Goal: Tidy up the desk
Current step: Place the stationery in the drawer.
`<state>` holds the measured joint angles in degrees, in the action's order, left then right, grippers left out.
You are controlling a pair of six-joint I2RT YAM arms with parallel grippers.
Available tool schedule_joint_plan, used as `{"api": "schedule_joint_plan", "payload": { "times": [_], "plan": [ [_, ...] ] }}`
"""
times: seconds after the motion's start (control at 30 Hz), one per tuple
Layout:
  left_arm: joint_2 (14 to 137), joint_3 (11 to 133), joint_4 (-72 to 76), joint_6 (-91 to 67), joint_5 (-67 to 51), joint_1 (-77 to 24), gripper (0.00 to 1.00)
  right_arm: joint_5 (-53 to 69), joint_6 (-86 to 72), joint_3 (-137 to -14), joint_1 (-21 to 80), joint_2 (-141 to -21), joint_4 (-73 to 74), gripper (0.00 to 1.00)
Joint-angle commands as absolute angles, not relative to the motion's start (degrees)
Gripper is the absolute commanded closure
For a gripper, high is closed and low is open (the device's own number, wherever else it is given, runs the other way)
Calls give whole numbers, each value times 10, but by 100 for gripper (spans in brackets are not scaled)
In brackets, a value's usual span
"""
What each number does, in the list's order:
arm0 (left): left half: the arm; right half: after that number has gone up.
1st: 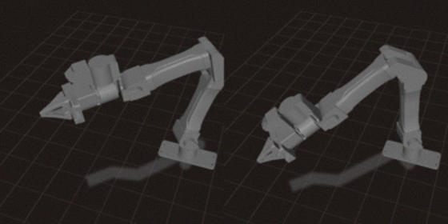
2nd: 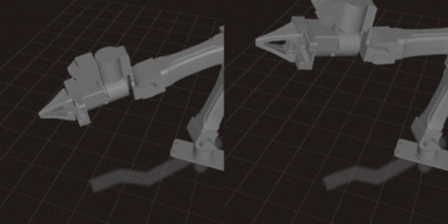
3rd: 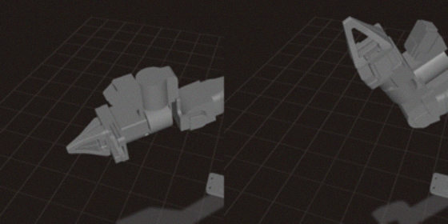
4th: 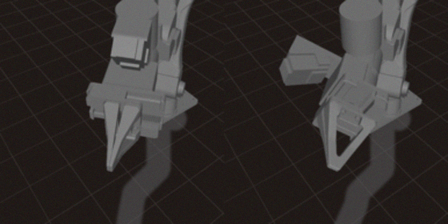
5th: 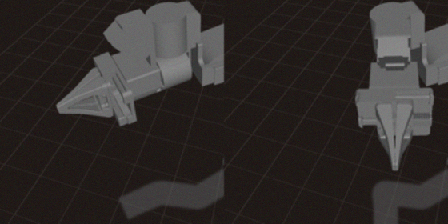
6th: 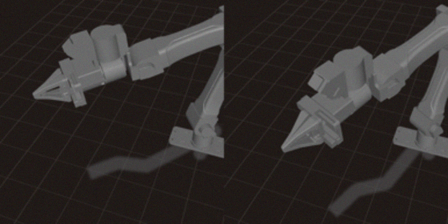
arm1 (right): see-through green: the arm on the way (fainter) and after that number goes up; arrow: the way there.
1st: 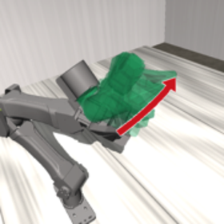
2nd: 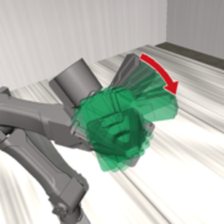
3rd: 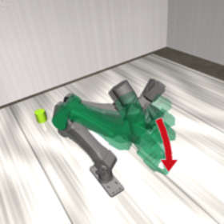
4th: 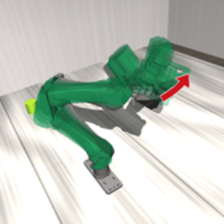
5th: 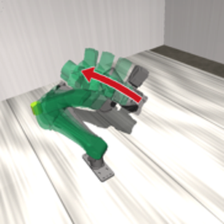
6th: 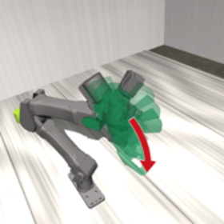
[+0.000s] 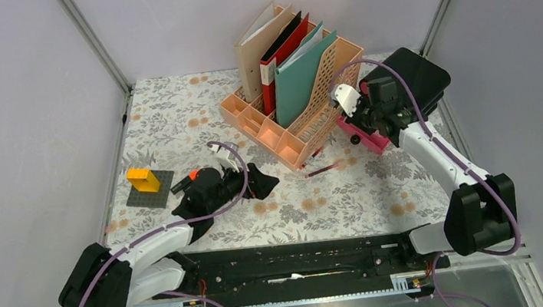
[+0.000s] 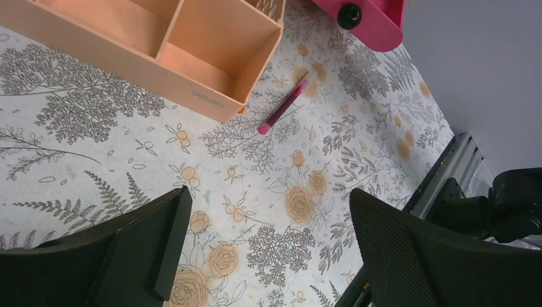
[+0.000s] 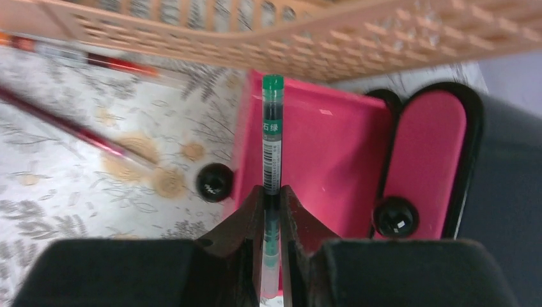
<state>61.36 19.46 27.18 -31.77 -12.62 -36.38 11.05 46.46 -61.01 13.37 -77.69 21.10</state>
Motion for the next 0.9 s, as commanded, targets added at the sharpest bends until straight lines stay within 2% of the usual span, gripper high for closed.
{"api": "schedule_joint_plan", "payload": {
  "times": [0.0,0.07,0.17,0.3,0.4,0.67,0.87],
  "plan": [
    [628,211,319,-324,-147,-375,1,-4,421,-586,113,-791,112,96],
    [633,217,321,-314,-144,-386,1,-25,414,-589,106,-805,109,85],
    [645,230,314,-291,-134,-411,1,-24,406,-596,102,-814,120,53],
    [664,264,273,-235,-90,-460,1,46,387,-606,96,-792,151,38],
    [701,315,220,-187,-52,-490,1,122,374,-615,87,-770,180,32],
    [829,461,100,-95,-12,-548,1,321,323,-692,52,-741,313,24],
    [937,586,-4,-63,45,-577,4,385,288,-679,12,-713,333,23]
  ]
}}
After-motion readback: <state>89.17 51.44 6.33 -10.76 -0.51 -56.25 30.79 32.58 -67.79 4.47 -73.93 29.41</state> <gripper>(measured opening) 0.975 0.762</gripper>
